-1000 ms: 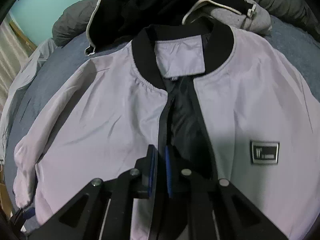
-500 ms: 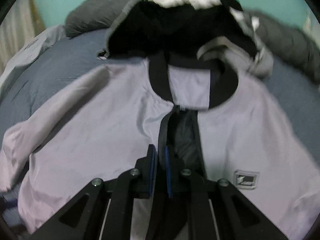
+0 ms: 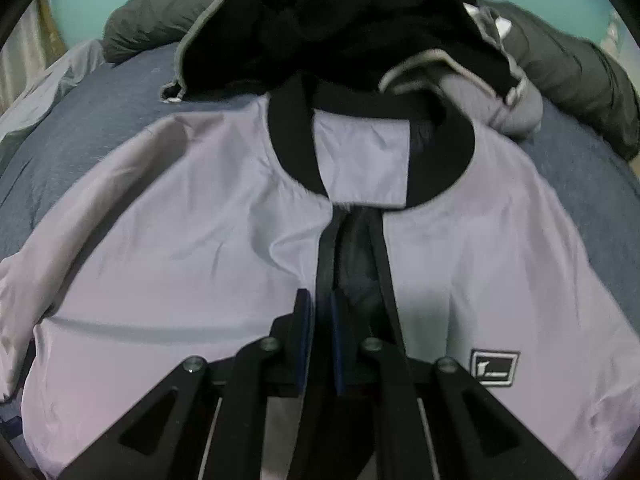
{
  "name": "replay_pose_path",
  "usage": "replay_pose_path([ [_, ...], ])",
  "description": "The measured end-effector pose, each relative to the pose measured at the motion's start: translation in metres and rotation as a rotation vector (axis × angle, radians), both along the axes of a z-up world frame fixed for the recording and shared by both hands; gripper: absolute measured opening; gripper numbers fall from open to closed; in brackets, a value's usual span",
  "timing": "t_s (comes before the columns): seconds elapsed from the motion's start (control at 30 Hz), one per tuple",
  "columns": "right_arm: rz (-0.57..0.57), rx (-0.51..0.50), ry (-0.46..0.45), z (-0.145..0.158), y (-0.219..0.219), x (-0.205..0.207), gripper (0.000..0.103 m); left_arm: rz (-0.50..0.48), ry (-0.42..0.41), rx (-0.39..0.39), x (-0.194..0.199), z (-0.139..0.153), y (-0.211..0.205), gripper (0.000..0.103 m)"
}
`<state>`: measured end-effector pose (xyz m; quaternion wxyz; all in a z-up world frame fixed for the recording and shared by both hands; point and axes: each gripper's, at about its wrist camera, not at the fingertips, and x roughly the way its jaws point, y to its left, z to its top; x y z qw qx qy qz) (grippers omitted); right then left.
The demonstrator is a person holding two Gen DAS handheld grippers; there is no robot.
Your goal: Fold clothes
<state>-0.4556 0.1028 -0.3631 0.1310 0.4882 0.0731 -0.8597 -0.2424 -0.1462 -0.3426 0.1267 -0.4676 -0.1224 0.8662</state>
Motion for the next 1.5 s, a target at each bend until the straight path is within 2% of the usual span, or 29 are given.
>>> replay_pose_path([
  [0.1, -0.021, -0.044, -0.016, 0.000, 0.006, 0.002, 0.010, -0.004, -0.002, 0.001, 0.000, -0.001, 0.001, 0.071],
  [0.2, -0.024, -0.087, 0.020, 0.018, 0.015, 0.010, 0.012, -0.009, -0.003, 0.001, 0.000, -0.001, 0.003, 0.071],
  [0.33, -0.076, -0.129, 0.097, 0.048, 0.044, 0.020, 0.028, -0.014, -0.002, -0.001, 0.001, -0.001, 0.005, 0.071],
  [0.4, -0.096, -0.134, 0.099, 0.053, 0.059, 0.022, 0.028, -0.016, -0.001, -0.002, 0.001, 0.000, 0.006, 0.071],
  [0.53, -0.070, -0.107, 0.033, 0.041, 0.064, 0.023, 0.028, -0.020, 0.000, -0.004, 0.001, 0.001, 0.008, 0.071],
  [0.7, -0.058, -0.080, -0.082, 0.004, 0.054, 0.023, 0.026, -0.023, -0.003, -0.011, 0.001, 0.000, 0.010, 0.071],
  [0.77, -0.064, -0.132, -0.098, -0.003, 0.053, 0.021, 0.022, -0.022, -0.004, -0.012, 0.000, 0.000, 0.009, 0.071],
  [0.93, -0.063, -0.291, -0.111, -0.005, 0.051, 0.012, 0.022, -0.024, -0.005, -0.015, -0.002, -0.002, 0.009, 0.071],
  [1.03, -0.078, -0.333, -0.069, 0.009, 0.057, 0.017, 0.022, -0.026, -0.005, -0.014, -0.002, -0.002, 0.009, 0.071],
  [1.23, -0.085, -0.292, -0.055, 0.022, 0.077, 0.055, 0.022, -0.024, -0.001, -0.014, 0.000, 0.000, 0.008, 0.071],
  [1.3, -0.097, -0.250, -0.087, 0.013, 0.081, 0.073, 0.021, -0.026, 0.000, -0.018, 0.001, 0.000, 0.008, 0.071],
  [1.33, -0.091, -0.243, -0.110, 0.006, 0.080, 0.079, 0.012, -0.027, 0.001, -0.020, 0.002, 0.000, 0.008, 0.071],
  [1.37, -0.085, -0.235, -0.133, -0.001, 0.080, 0.086, 0.009, -0.028, 0.001, -0.023, 0.002, 0.000, 0.009, 0.071],
  [1.5, -0.044, -0.182, -0.137, -0.014, 0.060, 0.094, 0.009, -0.030, 0.005, -0.037, 0.008, 0.001, 0.008, 0.071],
])
